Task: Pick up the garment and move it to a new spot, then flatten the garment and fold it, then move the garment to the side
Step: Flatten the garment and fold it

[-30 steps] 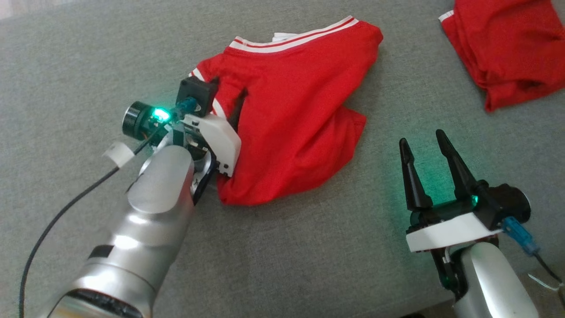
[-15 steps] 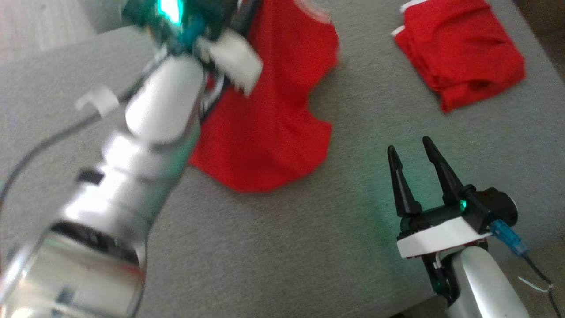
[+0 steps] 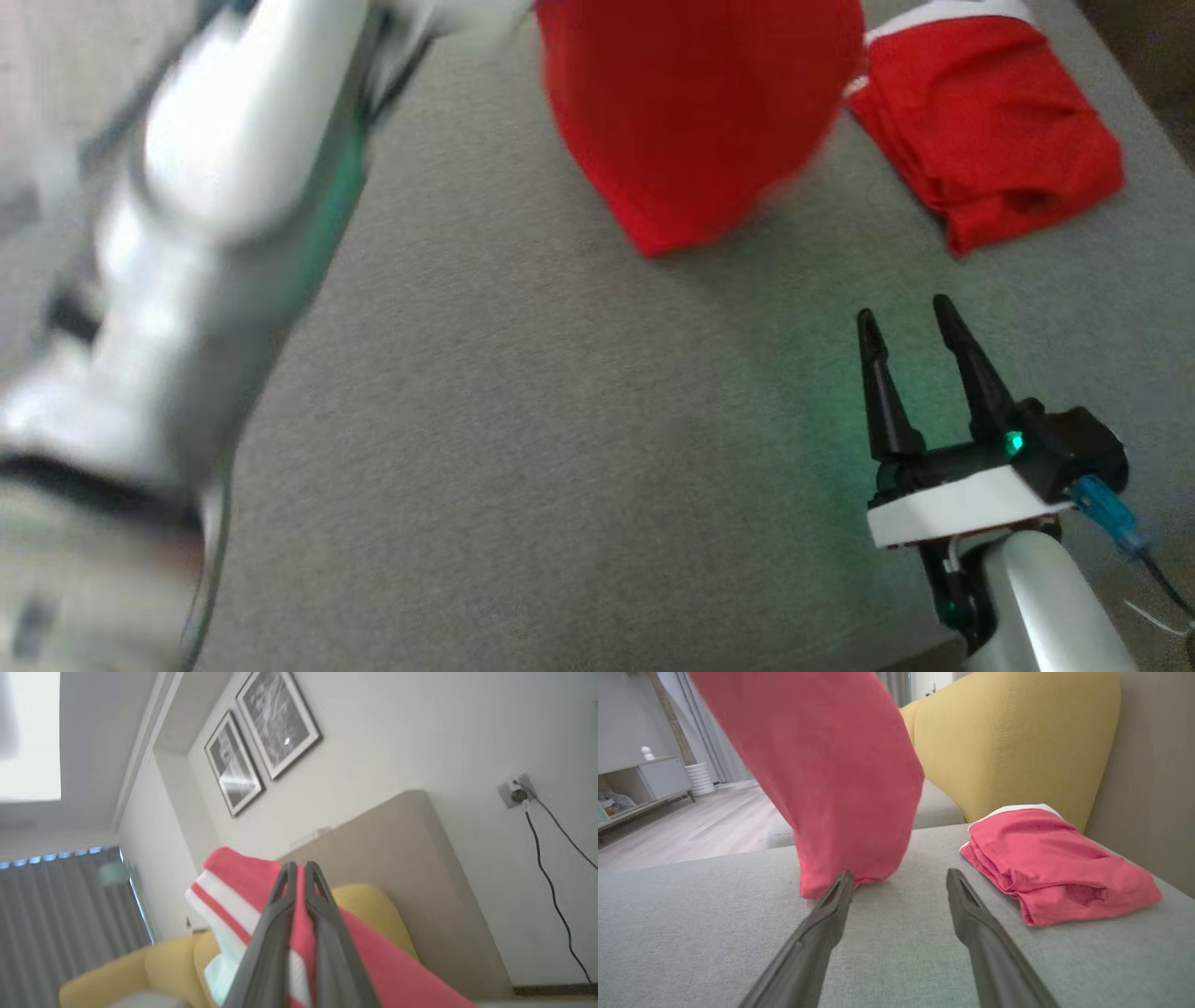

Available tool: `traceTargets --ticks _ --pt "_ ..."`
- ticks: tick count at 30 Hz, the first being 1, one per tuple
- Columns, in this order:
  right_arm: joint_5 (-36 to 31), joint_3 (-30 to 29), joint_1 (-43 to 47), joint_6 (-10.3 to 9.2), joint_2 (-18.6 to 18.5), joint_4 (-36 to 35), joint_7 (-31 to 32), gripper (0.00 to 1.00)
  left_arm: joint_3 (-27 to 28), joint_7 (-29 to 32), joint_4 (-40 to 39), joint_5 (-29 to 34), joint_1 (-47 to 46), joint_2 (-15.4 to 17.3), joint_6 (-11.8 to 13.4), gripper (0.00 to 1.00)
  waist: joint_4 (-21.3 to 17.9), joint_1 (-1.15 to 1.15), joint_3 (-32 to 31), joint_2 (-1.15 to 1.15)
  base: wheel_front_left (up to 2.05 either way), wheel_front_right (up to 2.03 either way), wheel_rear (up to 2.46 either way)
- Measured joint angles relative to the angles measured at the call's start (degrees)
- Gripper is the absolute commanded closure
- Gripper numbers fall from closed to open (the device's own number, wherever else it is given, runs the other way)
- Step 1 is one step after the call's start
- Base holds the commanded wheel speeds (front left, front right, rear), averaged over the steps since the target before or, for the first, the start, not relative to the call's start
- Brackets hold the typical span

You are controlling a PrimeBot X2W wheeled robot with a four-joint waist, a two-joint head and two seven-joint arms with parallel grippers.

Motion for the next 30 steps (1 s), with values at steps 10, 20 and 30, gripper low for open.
traceTargets --ticks 10,20,30 --pt "-0.42 -2.40 2.27 0.00 -0.31 -0.56 0.00 0.00 2.30 0.26 -9.33 -8.87 52.07 7.78 5.11 1.00 6.99 0.00 -0.99 0.00 0.00 0.00 0.00" --pt "-0.91 -3.45 3.64 0.00 -1.03 -0.78 0.00 0.00 1.19 3.53 -20.04 -10.24 67.51 10.76 7.06 0.00 12.16 0.00 -2.05 0.00 0.00 0.00 0.00" --pt "-0.91 -1.60 2.59 0.00 -1.03 -1.32 0.00 0.00 1.34 21.38 -38.31 -9.90 46.21 17.34 1.79 0.00 10.68 0.01 0.02 0.00 0.00 0.00 0.00"
